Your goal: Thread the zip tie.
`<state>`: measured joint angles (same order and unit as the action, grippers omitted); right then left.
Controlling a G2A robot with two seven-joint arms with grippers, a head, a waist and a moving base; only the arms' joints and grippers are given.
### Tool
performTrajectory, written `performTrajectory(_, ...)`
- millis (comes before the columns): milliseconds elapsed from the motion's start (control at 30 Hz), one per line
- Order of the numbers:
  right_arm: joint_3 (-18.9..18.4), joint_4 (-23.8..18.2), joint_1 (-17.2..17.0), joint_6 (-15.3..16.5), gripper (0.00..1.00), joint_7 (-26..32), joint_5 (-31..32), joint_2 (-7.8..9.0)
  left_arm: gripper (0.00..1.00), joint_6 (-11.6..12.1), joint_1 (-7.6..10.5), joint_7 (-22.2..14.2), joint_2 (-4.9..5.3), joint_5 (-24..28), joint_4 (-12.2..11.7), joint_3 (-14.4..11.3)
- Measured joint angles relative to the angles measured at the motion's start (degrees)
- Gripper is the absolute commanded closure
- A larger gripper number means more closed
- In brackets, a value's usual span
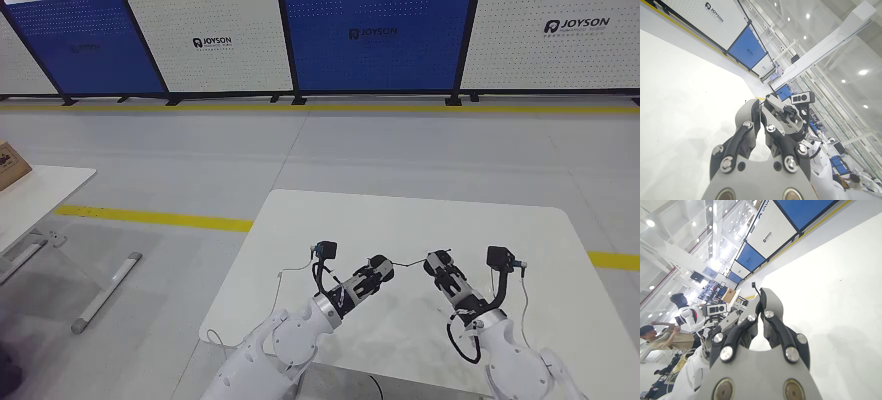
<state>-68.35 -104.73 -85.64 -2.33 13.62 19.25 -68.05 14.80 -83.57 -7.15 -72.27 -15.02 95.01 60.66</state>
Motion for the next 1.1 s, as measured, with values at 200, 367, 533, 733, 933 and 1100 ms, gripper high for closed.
performTrajectory(200,0.07,-0.2,0.07,0.02,1.0,0.15,-0.23,-0.18,1.0,0.0,0.0,0.0,0.0,0.0,0.0,0.0)
performTrajectory(367,-0.55,-0.58,-0.38,0.11,1.0,0.32,-0.44,-0.21,1.0,0.0,0.0,0.0,0.0,0.0,0.0,0.0)
performTrajectory(533,-0.81,-0.93,-1.08,0.15,1.0,0.19,-0.14,-0.25,1.0,0.0,0.0,0.0,0.0,0.0,0.0,0.0)
performTrajectory(733,-0.69,-1.06,-1.36,0.37,1.0,-0.04,0.3,-0.38,1.0,0.0,0.0,0.0,0.0,0.0,0.0,0.0)
performTrajectory(933,-0.39,-0.52,-0.83,0.22,1.0,-0.6,1.26,-0.58,1.0,0.0,0.0,0.0,0.0,0.0,0.0,0.0)
performTrajectory(1100,0.43,0.24,-0.07,0.04,1.0,-0.51,2.21,-0.8,1.0,0.0,0.0,0.0,0.0,0.0,0.0,0.0)
